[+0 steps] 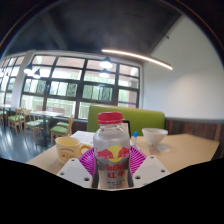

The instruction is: Pour water

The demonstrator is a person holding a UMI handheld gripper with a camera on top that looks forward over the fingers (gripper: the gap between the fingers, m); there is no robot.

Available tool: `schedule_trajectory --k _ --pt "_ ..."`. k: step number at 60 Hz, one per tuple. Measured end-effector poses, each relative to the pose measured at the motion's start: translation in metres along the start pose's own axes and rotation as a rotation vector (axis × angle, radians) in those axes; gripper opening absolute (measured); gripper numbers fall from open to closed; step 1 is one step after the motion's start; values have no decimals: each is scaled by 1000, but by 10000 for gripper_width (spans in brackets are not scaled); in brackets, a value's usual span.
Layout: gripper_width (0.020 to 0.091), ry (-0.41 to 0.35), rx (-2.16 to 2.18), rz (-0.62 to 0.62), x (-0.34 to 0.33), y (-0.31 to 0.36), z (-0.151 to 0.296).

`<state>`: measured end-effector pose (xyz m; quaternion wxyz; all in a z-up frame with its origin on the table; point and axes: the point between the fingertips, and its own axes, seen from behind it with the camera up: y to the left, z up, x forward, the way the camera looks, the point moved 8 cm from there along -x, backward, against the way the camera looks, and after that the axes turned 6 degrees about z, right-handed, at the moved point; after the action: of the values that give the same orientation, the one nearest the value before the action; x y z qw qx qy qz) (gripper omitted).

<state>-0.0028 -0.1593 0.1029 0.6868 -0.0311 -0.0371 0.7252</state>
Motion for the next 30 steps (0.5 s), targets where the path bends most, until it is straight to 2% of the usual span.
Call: schedule_trajectory --k 3,14,18,21,22,30 --pt "392 -19 -140 -13 8 -5 17" --pt "392 25 -886 -22 63 -15 90" --pt "392 29 -1208 -14 93 -6 99" --pt "391 45 -1458 -10 102 19 90" --pt "391 51 -1539 12 114 6 96" --pt "390 70 -2023 63 123 23 88"
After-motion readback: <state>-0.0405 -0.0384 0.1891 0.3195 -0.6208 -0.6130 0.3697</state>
